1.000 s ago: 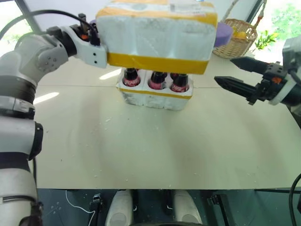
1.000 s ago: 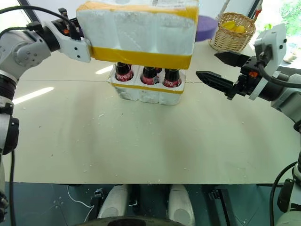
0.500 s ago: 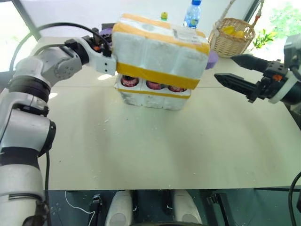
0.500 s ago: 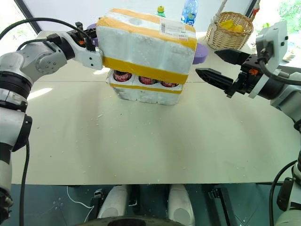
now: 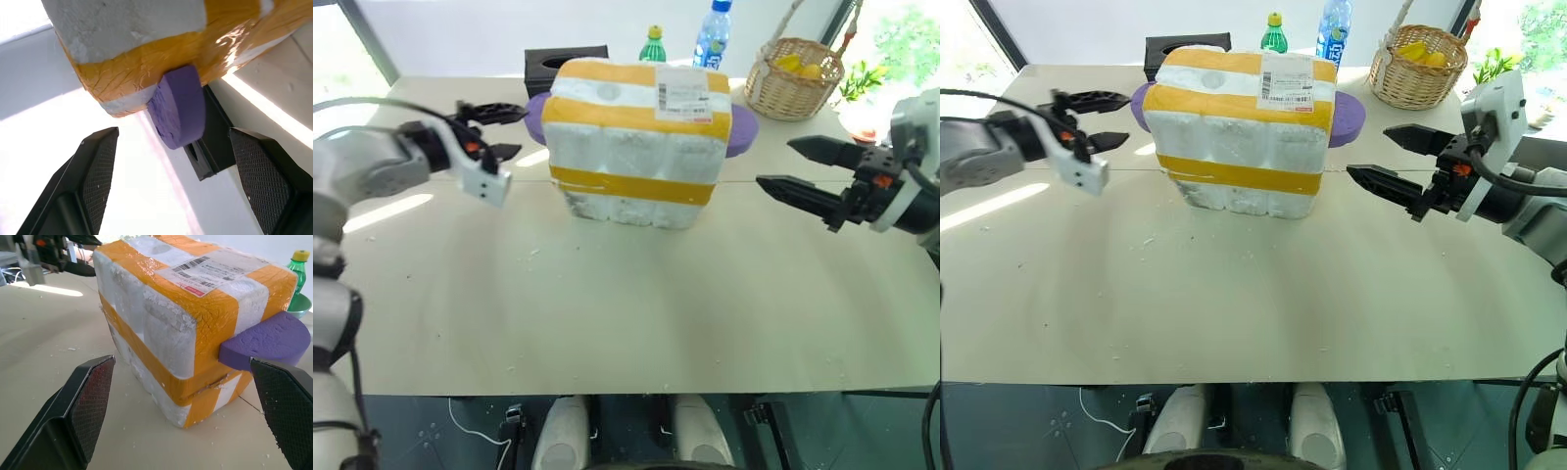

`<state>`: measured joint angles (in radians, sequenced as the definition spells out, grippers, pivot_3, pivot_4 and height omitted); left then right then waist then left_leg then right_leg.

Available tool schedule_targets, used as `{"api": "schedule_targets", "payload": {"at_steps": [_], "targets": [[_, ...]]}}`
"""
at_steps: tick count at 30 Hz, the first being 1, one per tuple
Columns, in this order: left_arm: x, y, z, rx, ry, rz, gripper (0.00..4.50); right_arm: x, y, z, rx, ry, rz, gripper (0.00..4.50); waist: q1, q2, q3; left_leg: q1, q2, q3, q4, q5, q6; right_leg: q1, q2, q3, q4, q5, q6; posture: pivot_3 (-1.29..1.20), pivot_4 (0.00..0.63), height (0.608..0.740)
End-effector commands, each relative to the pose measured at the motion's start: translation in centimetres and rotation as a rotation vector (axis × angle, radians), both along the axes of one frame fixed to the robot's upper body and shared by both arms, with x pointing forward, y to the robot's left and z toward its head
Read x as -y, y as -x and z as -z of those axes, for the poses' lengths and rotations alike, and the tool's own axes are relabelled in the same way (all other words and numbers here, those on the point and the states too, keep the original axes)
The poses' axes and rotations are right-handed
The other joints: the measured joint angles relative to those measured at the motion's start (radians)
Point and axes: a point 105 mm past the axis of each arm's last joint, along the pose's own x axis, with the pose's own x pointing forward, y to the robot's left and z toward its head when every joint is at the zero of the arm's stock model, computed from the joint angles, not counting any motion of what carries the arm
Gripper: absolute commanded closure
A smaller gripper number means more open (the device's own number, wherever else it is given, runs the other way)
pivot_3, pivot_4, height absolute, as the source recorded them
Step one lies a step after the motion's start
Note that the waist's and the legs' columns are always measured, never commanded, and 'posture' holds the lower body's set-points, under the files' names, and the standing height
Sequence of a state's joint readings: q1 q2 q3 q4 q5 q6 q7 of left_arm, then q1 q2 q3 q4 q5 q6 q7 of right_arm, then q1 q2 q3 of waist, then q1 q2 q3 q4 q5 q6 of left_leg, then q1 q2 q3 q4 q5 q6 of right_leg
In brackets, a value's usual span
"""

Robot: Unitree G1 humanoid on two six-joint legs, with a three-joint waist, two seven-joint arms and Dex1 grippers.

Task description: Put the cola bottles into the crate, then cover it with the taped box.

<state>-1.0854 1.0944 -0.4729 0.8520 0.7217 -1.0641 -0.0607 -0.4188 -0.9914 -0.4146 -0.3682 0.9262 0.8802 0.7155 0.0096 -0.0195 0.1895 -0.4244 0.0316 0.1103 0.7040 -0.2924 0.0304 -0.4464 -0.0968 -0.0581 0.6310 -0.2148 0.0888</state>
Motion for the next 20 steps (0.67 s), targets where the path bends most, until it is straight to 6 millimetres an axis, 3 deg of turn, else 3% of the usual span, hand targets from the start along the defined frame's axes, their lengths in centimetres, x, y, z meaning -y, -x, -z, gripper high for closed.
{"api": "schedule_targets", "payload": {"at_steps": [1, 5, 8, 10, 14, 20], "targets": [[-1.6, 1.9, -1.4, -0.132, 0.255, -0.039, 0.78, 0.9, 0.3, -1.2, 0.055, 0.015, 0.028, 0.00, -0.001, 0.000, 0.000, 0.001, 0.000, -0.001, 0.000, 0.001, -0.002, 0.000, 0.000, 0.000, 0.000, 0.000, 0.000, 0.00, 0.150, 0.740], [-3.3, 2.3, -2.2, -0.428, 0.615, -0.134, 0.78, 1.3, -0.4, -0.9, 0.034, 0.014, 0.026, 0.00, 0.005, 0.000, 0.000, -0.001, 0.000, -0.003, 0.004, 0.001, -0.002, 0.001, 0.000, 0.000, 0.001, 0.000, 0.000, 0.00, 0.150, 0.740], [-4.0, 3.0, -3.1, -0.866, 0.990, -0.152, 0.78, 1.2, -1.1, -0.7, 0.021, 0.022, 0.003, 0.00, 0.000, 0.000, 0.000, -0.002, 0.000, -0.003, 0.009, -0.002, 0.004, 0.003, 0.000, -0.001, 0.002, 0.000, 0.000, 0.00, 0.150, 0.740], [-3.5, 4.4, -4.0, -1.097, 1.121, -0.108, 0.78, 1.2, -1.5, -0.8, 0.017, 0.021, -0.006, 0.00, -0.003, 0.000, 0.000, -0.001, 0.000, -0.004, 0.010, -0.003, 0.004, 0.004, 0.001, -0.001, 0.002, 0.000, 0.000, 0.00, 0.150, 0.740], [-2.8, 9.6, -5.8, -1.442, 1.059, -0.027, 0.78, 1.1, -2.0, -1.1, -0.003, 0.026, -0.064, 0.00, -0.015, 0.001, 0.001, -0.002, 0.000, -0.004, 0.010, -0.001, 0.001, 0.003, 0.003, 0.000, 0.002, -0.001, 0.001, 0.00, 0.150, 0.740], [-3.3, 10.7, -5.1, -1.463, 0.931, -0.128, 0.78, 0.5, -2.0, -0.6, -0.041, 0.087, -0.167, 0.00, -0.019, 0.003, 0.000, -0.001, 0.000, -0.003, 0.009, -0.002, 0.004, 0.003, 0.003, 0.000, 0.001, -0.002, 0.001, 0.00, 0.150, 0.740]]}}
